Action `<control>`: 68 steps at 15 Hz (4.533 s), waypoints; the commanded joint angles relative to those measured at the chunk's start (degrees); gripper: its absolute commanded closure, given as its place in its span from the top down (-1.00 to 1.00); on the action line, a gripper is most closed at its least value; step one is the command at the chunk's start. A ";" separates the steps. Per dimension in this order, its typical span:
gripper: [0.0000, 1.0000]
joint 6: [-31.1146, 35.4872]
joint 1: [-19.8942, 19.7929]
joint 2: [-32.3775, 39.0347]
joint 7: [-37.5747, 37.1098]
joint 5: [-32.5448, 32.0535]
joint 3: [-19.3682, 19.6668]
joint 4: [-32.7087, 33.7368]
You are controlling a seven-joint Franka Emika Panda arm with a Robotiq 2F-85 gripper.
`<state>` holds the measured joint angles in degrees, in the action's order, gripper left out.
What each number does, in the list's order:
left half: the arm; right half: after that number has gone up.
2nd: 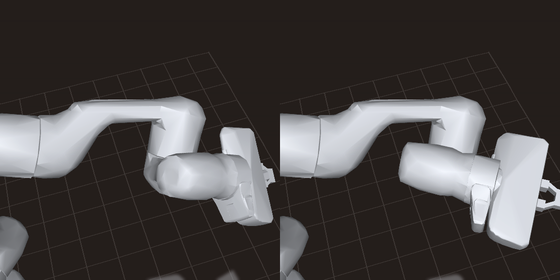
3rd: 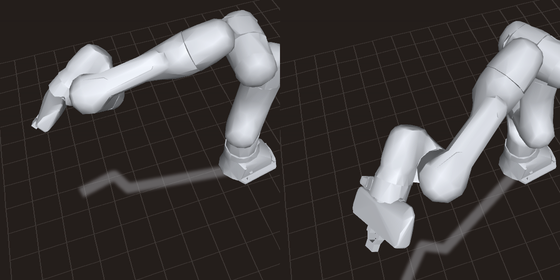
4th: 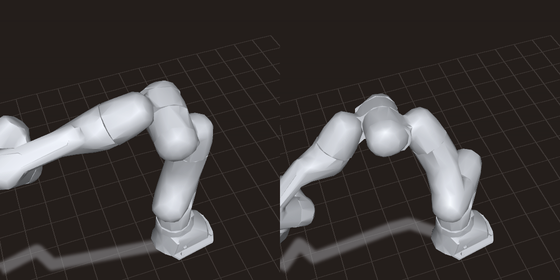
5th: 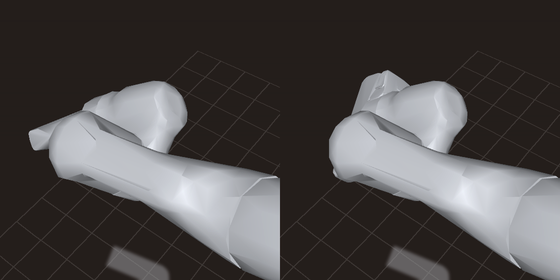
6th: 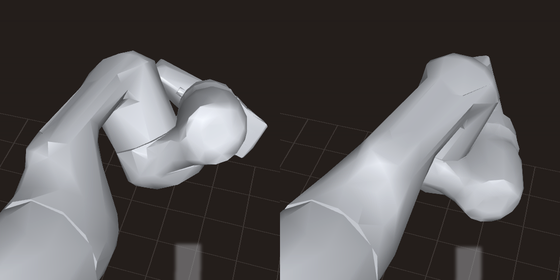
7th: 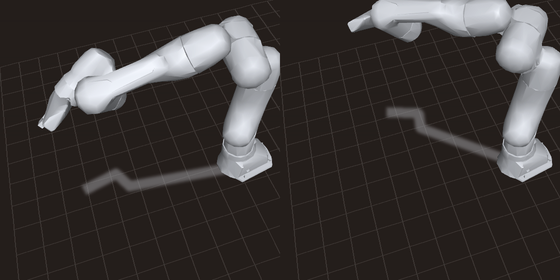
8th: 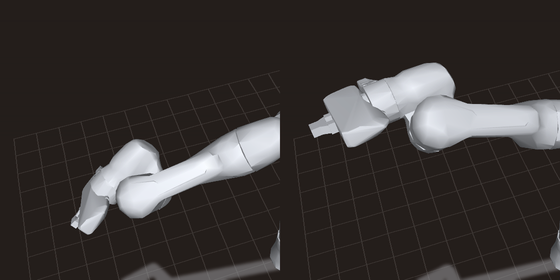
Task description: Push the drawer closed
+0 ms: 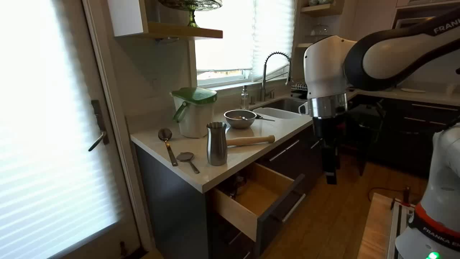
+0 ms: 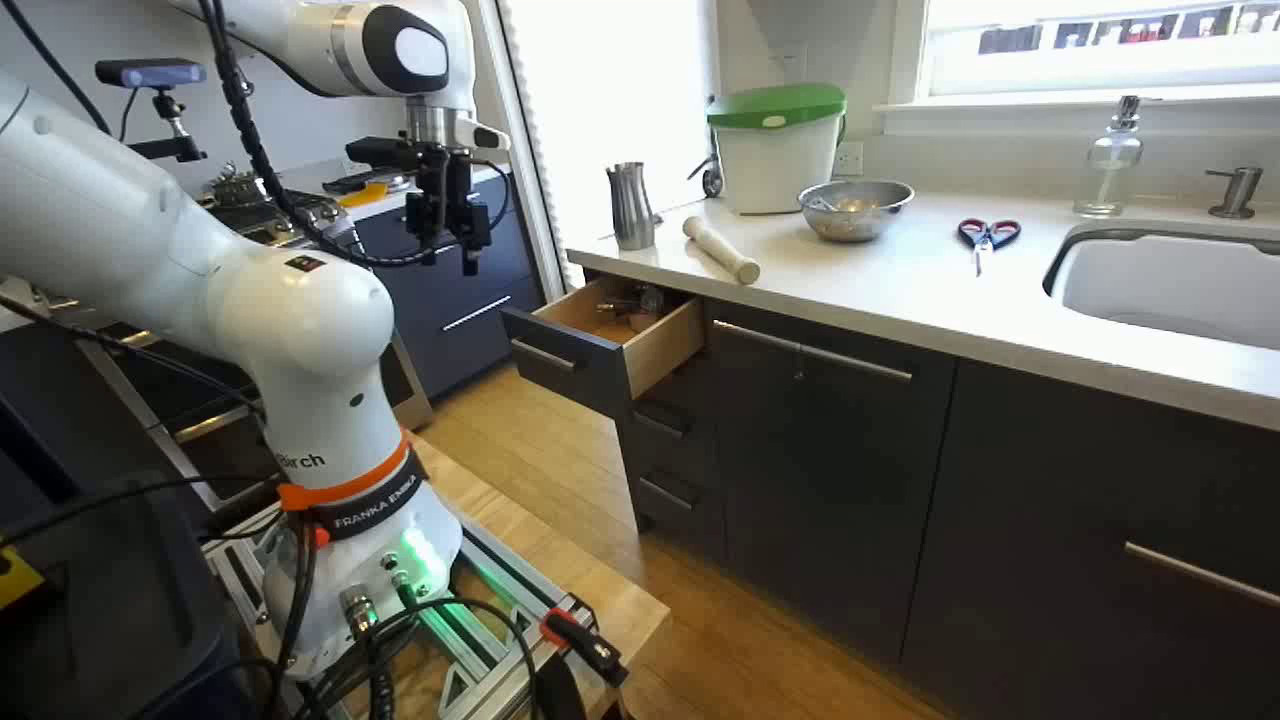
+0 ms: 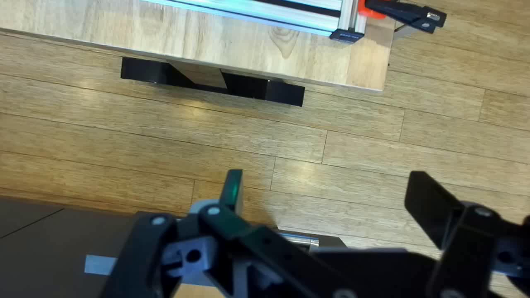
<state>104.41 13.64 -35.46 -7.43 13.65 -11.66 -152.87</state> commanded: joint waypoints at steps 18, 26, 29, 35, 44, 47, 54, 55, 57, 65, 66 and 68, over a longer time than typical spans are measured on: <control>1.00 11.12 -3.42 1.51 4.04 -0.67 3.44 -5.00; 0.48 27.64 -7.99 14.08 8.18 -5.06 7.37 -5.49; -0.03 27.90 -8.83 18.27 9.90 -5.81 8.92 -5.41; -0.92 27.90 -10.44 23.87 9.91 -7.72 9.86 -5.22; -1.00 36.68 -12.73 28.14 8.84 -9.42 10.83 -4.99; -1.00 41.34 -12.93 29.62 8.44 -9.26 10.95 -4.94; -1.00 51.78 -13.32 33.14 6.29 -10.68 10.85 -4.90; -1.00 53.99 -13.31 33.59 6.08 -10.01 10.96 -4.89; -1.00 57.83 -13.45 34.38 4.76 -9.97 11.06 -4.90; -1.00 65.07 -12.91 39.81 5.20 3.05 9.65 -0.80; -1.00 64.08 -13.07 40.23 7.47 8.26 8.61 0.38; -1.00 62.34 -13.69 41.13 10.67 16.10 6.94 3.05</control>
<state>168.47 0.42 3.18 -0.79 19.92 -2.51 -153.98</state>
